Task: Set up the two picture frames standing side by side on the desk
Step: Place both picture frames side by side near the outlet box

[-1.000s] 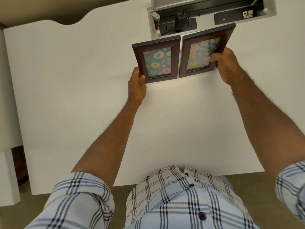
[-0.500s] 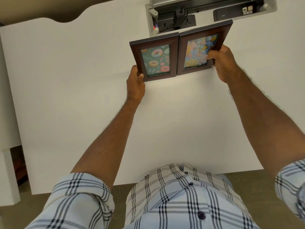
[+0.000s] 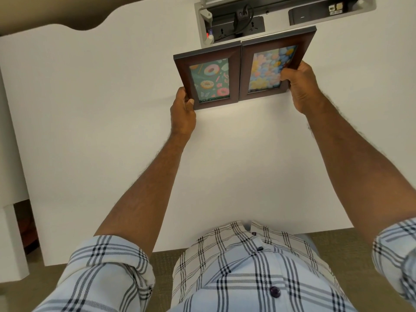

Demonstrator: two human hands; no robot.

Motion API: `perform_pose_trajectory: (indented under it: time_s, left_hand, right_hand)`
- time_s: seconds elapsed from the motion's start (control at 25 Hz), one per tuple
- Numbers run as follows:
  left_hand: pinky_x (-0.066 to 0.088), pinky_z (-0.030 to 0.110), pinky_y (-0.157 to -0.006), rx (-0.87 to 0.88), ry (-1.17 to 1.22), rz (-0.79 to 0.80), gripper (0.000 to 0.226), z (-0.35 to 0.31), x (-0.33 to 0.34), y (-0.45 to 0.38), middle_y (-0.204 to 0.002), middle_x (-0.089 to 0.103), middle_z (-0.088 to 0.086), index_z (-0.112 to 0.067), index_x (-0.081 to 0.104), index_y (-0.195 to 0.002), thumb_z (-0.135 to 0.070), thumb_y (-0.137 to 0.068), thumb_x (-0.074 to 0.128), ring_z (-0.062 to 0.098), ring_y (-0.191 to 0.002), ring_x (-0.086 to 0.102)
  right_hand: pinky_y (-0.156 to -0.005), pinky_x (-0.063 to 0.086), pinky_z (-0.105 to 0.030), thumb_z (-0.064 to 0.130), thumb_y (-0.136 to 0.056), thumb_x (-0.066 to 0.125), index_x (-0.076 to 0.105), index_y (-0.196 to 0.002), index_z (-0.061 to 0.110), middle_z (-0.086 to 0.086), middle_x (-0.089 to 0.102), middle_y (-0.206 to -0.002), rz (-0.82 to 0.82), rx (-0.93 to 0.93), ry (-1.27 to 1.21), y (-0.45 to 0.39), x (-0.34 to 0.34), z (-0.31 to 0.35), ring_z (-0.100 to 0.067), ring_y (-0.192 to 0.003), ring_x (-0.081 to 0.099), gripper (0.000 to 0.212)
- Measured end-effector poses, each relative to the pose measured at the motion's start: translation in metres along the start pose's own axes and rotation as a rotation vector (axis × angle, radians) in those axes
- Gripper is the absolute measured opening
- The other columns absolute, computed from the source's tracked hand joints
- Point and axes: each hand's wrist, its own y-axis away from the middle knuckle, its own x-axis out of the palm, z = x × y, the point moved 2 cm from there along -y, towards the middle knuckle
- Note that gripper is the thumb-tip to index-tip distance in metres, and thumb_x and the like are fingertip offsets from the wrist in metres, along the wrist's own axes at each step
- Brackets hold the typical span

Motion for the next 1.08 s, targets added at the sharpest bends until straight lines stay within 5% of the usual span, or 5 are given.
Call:
perform_pose_trajectory:
  time_s: [0.24,0.72,1.08]
  left_hand:
    - [0.053,0.038,-0.103,0.012,0.001,0.02,0.034,-0.0043,-0.0029,0.001,-0.138,0.058,0.012,-0.003,0.046,-0.135,-0.02,-0.105,0.041,0.018,-0.121,0.057]
    - [0.056,0.025,-0.092,0.045,0.002,0.016,0.032,-0.0063,-0.0048,0.0041,-0.13,0.061,0.01,-0.002,0.048,-0.128,-0.024,-0.105,0.041,0.01,-0.109,0.056]
    - [0.057,0.047,-0.098,0.019,0.019,0.025,0.027,-0.0105,-0.0044,0.0074,-0.134,0.059,0.016,-0.002,0.047,-0.128,-0.016,-0.107,0.041,0.028,-0.121,0.059]
  right_hand:
    - [-0.109,0.049,-0.043,0.012,-0.088,0.063,0.048,-0.143,0.006,-0.009,0.06,-0.142,0.014,0.006,0.019,-0.0009,-0.0006,0.0007,-0.026,-0.129,0.059,0.057]
    - [-0.103,0.054,-0.04,0.014,-0.075,0.064,0.055,-0.136,0.008,-0.004,0.068,-0.127,0.021,0.007,-0.059,0.0046,0.0015,0.0045,-0.021,-0.118,0.066,0.062]
    - [-0.105,0.052,-0.042,0.009,-0.082,0.062,0.054,-0.137,0.01,-0.005,0.066,-0.128,0.027,-0.003,-0.052,0.0002,0.0011,0.0005,-0.026,-0.122,0.062,0.056]
